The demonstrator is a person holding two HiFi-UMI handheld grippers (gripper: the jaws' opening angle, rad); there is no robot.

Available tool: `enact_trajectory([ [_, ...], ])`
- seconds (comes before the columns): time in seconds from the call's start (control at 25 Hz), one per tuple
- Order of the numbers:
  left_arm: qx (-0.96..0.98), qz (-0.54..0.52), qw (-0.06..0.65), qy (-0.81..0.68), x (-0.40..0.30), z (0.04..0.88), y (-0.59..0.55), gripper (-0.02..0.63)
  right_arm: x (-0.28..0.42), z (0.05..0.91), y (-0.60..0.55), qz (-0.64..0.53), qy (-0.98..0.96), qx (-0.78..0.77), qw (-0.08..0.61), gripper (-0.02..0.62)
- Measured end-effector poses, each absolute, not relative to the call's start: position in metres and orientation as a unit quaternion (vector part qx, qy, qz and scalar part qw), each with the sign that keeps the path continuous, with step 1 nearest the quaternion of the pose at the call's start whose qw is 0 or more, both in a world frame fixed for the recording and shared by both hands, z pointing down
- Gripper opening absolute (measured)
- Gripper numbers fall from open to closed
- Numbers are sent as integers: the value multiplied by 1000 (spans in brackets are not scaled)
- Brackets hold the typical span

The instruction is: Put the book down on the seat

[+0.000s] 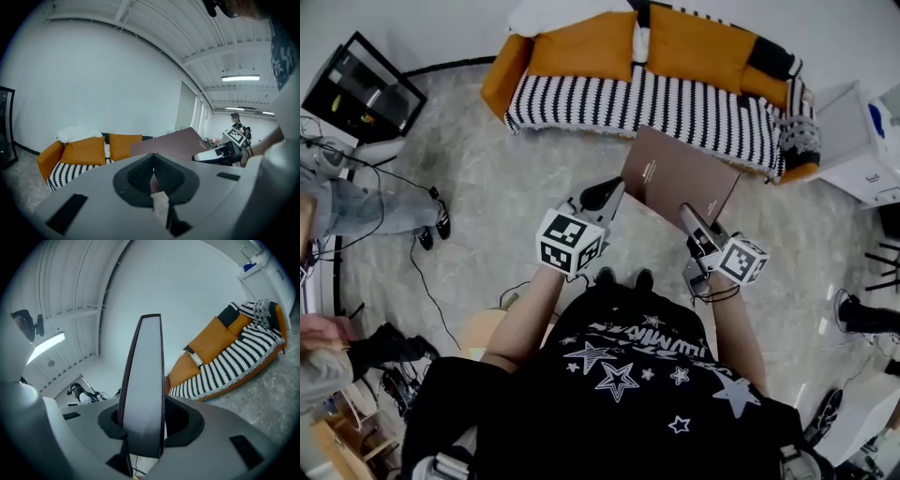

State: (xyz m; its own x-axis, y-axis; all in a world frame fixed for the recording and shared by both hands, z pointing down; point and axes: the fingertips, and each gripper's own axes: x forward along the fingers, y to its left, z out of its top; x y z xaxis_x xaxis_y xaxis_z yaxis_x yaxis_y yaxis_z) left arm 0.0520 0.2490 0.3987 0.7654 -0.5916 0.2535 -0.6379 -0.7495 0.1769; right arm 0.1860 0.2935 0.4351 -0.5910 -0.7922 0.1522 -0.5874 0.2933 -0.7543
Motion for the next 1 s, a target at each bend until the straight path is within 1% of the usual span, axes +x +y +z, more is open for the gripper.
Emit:
enact_trajectory([
  [0.4,925,86,137,-342,-1,407,237,8,148,442,283,-410,790,-442,115,156],
  [0.68,925,85,144,-342,1,412,235,8,152,460,274,-423,780,-452,92,156],
  [1.0,910,99,144,-376,3,417,210,8,158,474,230,-451,777,-426,105,156],
])
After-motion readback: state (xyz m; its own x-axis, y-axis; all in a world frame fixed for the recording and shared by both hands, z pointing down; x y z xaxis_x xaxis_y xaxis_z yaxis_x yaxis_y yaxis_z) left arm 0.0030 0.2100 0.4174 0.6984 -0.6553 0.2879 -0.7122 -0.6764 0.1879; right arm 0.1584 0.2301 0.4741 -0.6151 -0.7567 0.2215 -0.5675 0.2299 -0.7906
